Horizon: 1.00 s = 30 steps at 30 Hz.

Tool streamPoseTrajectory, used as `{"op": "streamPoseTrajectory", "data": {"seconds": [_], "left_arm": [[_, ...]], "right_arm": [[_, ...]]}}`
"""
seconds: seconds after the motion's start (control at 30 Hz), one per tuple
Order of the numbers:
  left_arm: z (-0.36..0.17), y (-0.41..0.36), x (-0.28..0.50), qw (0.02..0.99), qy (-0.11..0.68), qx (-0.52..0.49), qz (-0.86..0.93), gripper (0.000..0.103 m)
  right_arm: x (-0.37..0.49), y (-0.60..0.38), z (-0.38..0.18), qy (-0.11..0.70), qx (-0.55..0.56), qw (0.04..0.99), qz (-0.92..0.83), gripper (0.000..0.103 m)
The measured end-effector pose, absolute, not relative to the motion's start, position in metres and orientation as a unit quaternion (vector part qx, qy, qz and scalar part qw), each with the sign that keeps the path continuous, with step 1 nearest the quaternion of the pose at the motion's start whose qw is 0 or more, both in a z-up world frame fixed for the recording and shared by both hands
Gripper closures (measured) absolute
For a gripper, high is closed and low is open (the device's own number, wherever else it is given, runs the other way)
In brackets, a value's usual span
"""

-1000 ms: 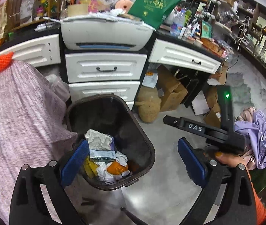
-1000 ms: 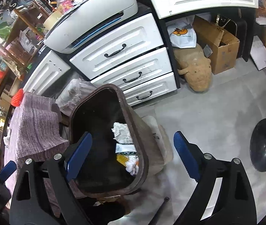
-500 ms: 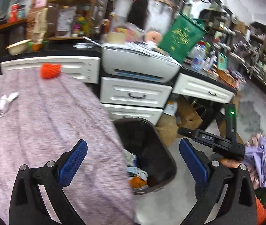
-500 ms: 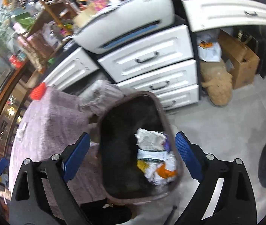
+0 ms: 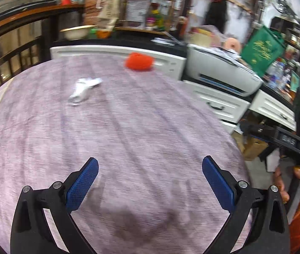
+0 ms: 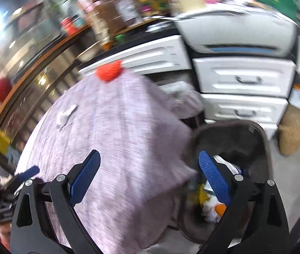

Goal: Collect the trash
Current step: 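Move both grippers back to the table and grasp the printed wrapper with left, then grasp the orange mesh net with the right gripper while left holds the wrapper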

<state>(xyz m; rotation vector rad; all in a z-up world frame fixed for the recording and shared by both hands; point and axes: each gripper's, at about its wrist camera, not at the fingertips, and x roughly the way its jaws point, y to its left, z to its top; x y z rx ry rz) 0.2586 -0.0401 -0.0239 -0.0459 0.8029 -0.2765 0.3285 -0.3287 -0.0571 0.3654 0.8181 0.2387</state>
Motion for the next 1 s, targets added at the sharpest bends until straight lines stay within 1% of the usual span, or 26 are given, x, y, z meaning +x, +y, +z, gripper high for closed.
{"op": "streamPoseTrajectory", "data": {"seconds": [0.1,0.17,0.23,0.33,0.43,0.6,0.7,0.8,0.83,0.9,1.0], "left_arm": [[-0.023,-0.016,0.278,0.914,0.390,-0.026,-0.108,0.006],[-0.022,-0.003,0.294,0.916,0.389,-0.030,-0.092,0.010],[-0.021,0.009,0.314,0.916,0.391,-0.038,-0.078,0.022],[-0.022,0.021,0.344,0.915,0.395,-0.052,-0.066,0.029],[-0.025,0.023,0.371,0.912,0.403,-0.051,-0.063,0.035],[-0.034,0.020,0.405,0.904,0.423,-0.030,-0.060,0.041],[-0.040,0.018,0.416,0.900,0.432,-0.019,-0.062,0.047],[-0.043,0.019,0.422,0.897,0.437,-0.016,-0.064,0.057],[-0.043,0.020,0.423,0.899,0.434,-0.016,-0.063,0.064],[-0.042,0.024,0.423,0.898,0.435,-0.017,-0.059,0.073],[-0.040,0.026,0.423,0.898,0.434,-0.024,-0.060,0.075]], "right_arm": [[0.347,-0.298,-0.047,0.394,0.146,0.896,0.141,0.010],[0.357,-0.279,-0.040,0.395,0.123,0.897,0.156,0.010],[0.365,-0.265,-0.035,0.395,0.104,0.898,0.164,0.010],[0.379,-0.246,-0.028,0.397,0.074,0.898,0.174,0.010],[0.388,-0.242,-0.028,0.400,0.058,0.898,0.173,0.010],[0.415,-0.233,-0.031,0.417,0.050,0.890,0.177,0.010],[0.429,-0.227,-0.031,0.421,0.041,0.890,0.172,0.010],[0.442,-0.223,-0.031,0.424,0.044,0.888,0.173,0.010],[0.445,-0.222,-0.032,0.424,0.044,0.888,0.173,0.010],[0.452,-0.217,-0.032,0.425,0.039,0.888,0.170,0.010],[0.458,-0.212,-0.032,0.427,0.035,0.887,0.171,0.010]]}}
